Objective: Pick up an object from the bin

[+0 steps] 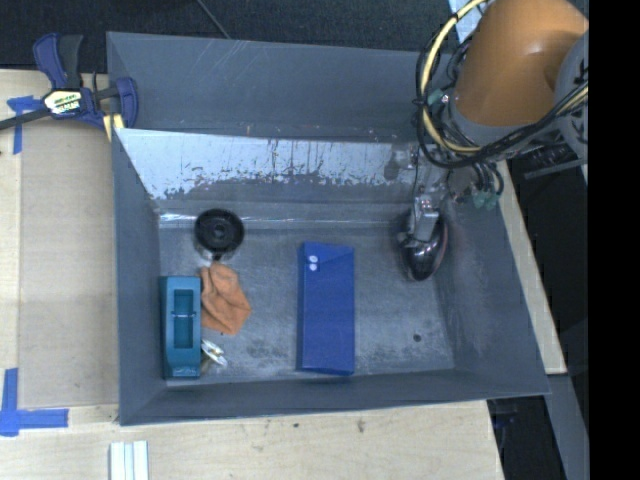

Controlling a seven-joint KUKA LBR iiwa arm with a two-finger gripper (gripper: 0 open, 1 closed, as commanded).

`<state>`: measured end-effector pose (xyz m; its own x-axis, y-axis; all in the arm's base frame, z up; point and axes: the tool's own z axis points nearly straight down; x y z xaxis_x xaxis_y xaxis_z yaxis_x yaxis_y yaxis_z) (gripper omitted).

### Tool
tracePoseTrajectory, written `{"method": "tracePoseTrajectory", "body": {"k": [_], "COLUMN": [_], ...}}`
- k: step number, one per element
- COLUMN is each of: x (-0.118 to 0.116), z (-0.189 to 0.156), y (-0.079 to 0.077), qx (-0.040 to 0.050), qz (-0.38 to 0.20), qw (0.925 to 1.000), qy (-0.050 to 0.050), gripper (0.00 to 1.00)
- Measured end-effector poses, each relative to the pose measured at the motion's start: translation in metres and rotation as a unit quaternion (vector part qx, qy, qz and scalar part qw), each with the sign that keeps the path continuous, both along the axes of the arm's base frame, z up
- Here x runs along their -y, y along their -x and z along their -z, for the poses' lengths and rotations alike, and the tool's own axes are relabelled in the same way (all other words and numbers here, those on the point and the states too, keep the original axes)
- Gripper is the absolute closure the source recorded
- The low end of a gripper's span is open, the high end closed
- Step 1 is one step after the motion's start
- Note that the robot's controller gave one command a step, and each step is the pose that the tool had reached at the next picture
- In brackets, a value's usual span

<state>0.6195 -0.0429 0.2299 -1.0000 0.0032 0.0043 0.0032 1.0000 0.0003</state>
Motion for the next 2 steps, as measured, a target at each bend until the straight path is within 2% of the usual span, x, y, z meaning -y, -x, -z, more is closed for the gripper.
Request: {"method": "tracePoseTrajectory", "body": {"k": [1, 2], "x": [0.0, -0.022], "z": [-0.005, 0.043], "y": [-0.001, 0.011], "qx": [0.0044, 0.0066], "qz": [0.0, -0.03], "qw": [1.0, 0.9995], "qy": [0.0, 0.001], "gripper": [0.0, 0.0]}}
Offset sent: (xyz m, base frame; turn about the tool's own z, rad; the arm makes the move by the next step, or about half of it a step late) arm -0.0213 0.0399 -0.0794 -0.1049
